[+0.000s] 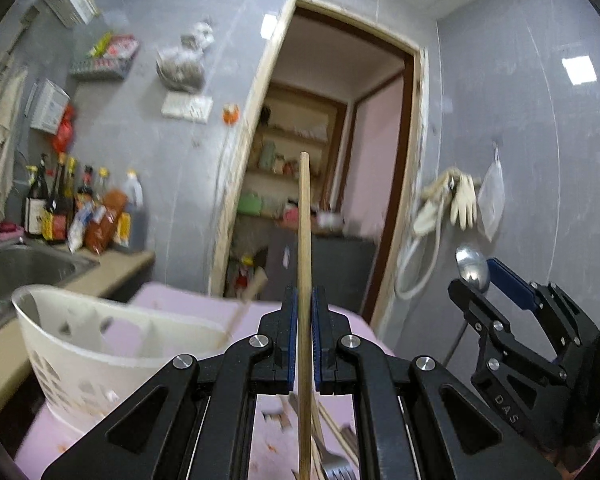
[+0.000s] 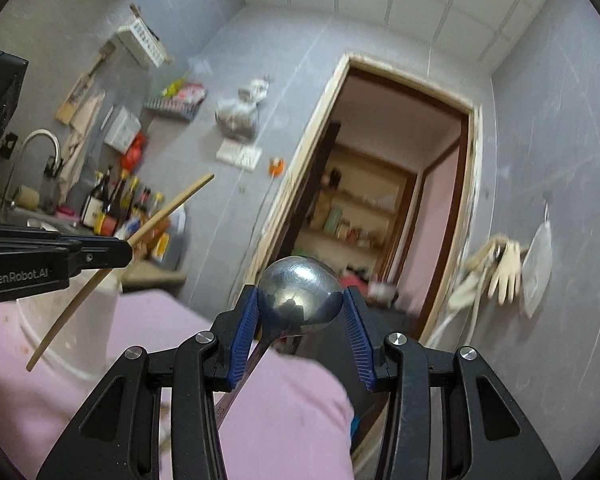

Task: Organize utensils
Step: 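Lift the spoon with the right tool and lower it into the white holder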

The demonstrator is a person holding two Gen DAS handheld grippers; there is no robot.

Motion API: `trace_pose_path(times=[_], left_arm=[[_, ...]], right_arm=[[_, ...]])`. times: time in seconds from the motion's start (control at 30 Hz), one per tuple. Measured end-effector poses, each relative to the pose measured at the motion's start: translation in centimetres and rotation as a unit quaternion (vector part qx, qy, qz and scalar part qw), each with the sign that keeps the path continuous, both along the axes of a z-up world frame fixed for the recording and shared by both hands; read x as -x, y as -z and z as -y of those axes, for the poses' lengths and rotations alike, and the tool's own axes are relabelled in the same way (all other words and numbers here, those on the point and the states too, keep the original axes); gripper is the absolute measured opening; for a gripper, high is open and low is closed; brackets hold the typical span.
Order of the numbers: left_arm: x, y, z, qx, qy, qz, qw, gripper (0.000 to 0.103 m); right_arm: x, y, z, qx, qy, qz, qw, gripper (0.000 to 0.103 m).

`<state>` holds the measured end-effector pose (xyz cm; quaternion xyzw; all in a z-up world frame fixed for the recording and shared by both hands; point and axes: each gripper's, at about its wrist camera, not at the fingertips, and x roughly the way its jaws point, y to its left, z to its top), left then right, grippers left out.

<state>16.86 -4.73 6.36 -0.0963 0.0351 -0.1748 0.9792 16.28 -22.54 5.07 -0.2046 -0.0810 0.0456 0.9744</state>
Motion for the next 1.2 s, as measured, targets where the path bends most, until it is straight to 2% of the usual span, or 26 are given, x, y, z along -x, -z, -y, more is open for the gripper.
trace_pose_path(times=[0.17, 0.3, 0.6, 0.77, 0.87, 1.2], left_arm=[[0.9, -2.9, -3.3, 0.019, -0.028, 0.050, 0.9982, 0.004], [1.1, -4.6, -5.9, 0.020, -0.053, 0.077, 0.9954, 0.004], [-0.3, -6.4, -13.8, 0.063, -0.087, 0.084, 0.9907, 0.004], [-1.9, -5.6, -17.9, 0.123, -0.114, 0.076, 0.9829, 0.004], [-2.7, -4.8, -19.2, 0.141, -0.131, 0.075, 0.9784, 0.004], [-5.4, -1.1, -20.1, 0.164, -0.177, 0.042, 0.9694, 0.004]], right_arm=[[0.5, -2.0, -2.4, -0.005, -0.024, 0.041, 0.999, 0.041], [0.1, -3.3, -4.4, -0.022, -0.048, 0.053, 0.997, 0.041], [-2.5, -5.7, -10.3, -0.070, -0.100, 0.053, 0.991, 0.041], [-4.2, -5.2, -12.8, -0.066, -0.098, 0.042, 0.992, 0.041], [-5.2, -4.0, -13.6, -0.055, -0.090, 0.030, 0.994, 0.041], [-6.9, -1.3, -14.7, -0.024, -0.075, 0.003, 0.997, 0.041]])
